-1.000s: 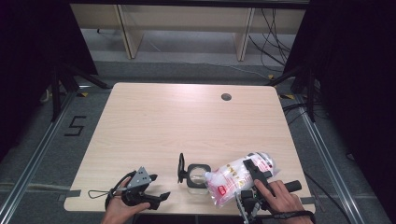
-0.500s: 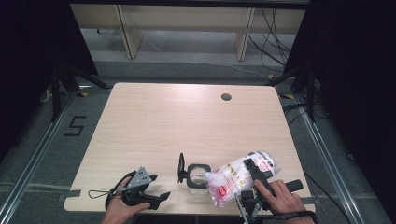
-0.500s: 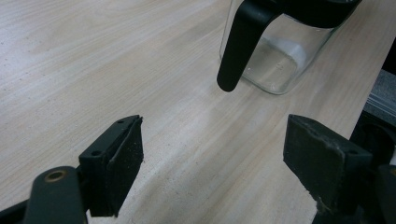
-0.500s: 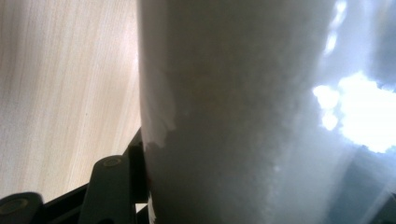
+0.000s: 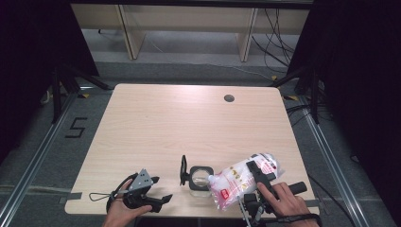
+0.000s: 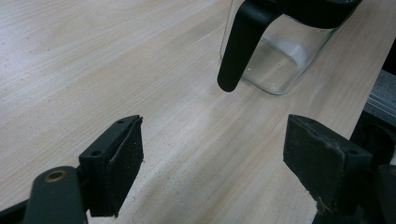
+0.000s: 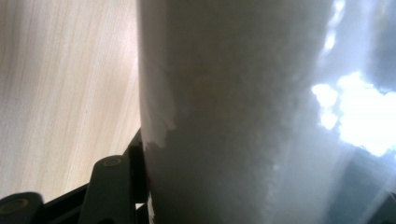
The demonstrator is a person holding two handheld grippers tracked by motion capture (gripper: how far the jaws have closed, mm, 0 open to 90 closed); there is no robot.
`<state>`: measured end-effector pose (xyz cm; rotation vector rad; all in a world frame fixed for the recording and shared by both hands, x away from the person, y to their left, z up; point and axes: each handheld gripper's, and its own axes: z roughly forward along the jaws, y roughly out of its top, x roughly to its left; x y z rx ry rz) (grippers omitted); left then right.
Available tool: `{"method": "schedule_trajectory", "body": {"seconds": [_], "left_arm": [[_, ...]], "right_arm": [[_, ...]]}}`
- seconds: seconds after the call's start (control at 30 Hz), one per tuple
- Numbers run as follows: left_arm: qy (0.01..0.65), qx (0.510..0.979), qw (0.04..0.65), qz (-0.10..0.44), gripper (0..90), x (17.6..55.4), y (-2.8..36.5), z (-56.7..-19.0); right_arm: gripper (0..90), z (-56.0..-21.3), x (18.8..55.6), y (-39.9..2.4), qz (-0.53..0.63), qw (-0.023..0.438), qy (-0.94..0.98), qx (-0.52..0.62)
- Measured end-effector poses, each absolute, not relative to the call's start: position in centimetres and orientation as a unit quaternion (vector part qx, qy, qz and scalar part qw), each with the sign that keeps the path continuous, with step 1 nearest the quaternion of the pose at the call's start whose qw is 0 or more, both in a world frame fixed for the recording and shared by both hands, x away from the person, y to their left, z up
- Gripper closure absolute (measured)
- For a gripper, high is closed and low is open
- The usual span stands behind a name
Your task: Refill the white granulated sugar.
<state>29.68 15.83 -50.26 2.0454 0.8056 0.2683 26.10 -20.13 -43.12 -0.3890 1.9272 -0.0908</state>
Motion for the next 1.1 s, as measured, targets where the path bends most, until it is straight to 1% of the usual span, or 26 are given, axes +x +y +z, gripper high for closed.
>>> {"method": "schedule_trajectory", "body": {"seconds": [0.13, 0.23, 0.37, 0.63, 0.7, 0.73, 0.77, 0.8, 0.83, 0.9, 0.93, 1.0, 1.1], "left_arm": [[0.326, 0.826, 0.447, 0.109, 19.6, 29.69, 15.83, -50.26], [0.328, 0.823, 0.451, 0.108, 19.6, 29.69, 15.77, -50.29], [0.326, 0.826, 0.447, 0.108, 19.6, 29.68, 15.81, -50.27], [0.329, 0.825, 0.448, 0.108, 19.6, 29.67, 15.75, -50.26], [0.327, 0.826, 0.445, 0.108, 19.6, 29.65, 15.82, -50.25], [0.328, 0.823, 0.45, 0.108, 19.6, 29.67, 15.78, -50.27], [0.322, 0.83, 0.441, 0.111, 19.6, 29.77, 15.97, -50.2], [0.329, 0.828, 0.441, 0.107, 19.6, 29.7, 15.93, -50.21], [0.339, 0.819, 0.451, 0.103, 19.6, 29.59, 15.69, -50.3], [0.326, 0.827, 0.445, 0.104, 19.6, 29.79, 15.83, -50.32], [0.333, 0.826, 0.444, 0.104, 19.6, 29.76, 15.7, -50.4], [0.33, 0.828, 0.442, 0.1, 19.6, 29.68, 15.7, -50.33], [0.332, 0.825, 0.445, 0.105, 19.6, 29.68, 15.74, -50.33]], "right_arm": [[43.2, -43.2, 26.12, -20.15, -0.038, 0.563, 0.808, -0.171], [43.2, -43.1, 25.96, -20.19, -0.036, 0.56, 0.813, -0.155], [43.2, -43.04, 26.06, -20.14, -0.042, 0.559, 0.811, -0.17], [43.3, -43.41, 26.06, -20.25, -0.034, 0.561, 0.812, -0.158], [43.4, -43.09, 26.06, -20.13, -0.046, 0.555, 0.812, -0.175], [43.4, -43.1, 26.02, -20.13, -0.043, 0.558, 0.811, -0.17], [43.4, -43.17, 25.98, -20.13, -0.039, 0.563, 0.809, -0.165], [43.4, -43.07, 26.11, -20.22, -0.04, 0.567, 0.804, -0.175], [43.4, -42.92, 26.13, -20.14, -0.043, 0.567, 0.803, -0.18], [43.5, -42.99, 26.14, -20.1, -0.047, 0.565, 0.804, -0.18], [43.5, -43.21, 26.03, -20.11, -0.046, 0.559, 0.812, -0.161], [43.5, -42.98, 26.1, -19.88, -0.051, 0.561, 0.807, -0.178], [43.5, -42.8, 26.07, -19.95, -0.046, 0.565, 0.805, -0.174]]}}
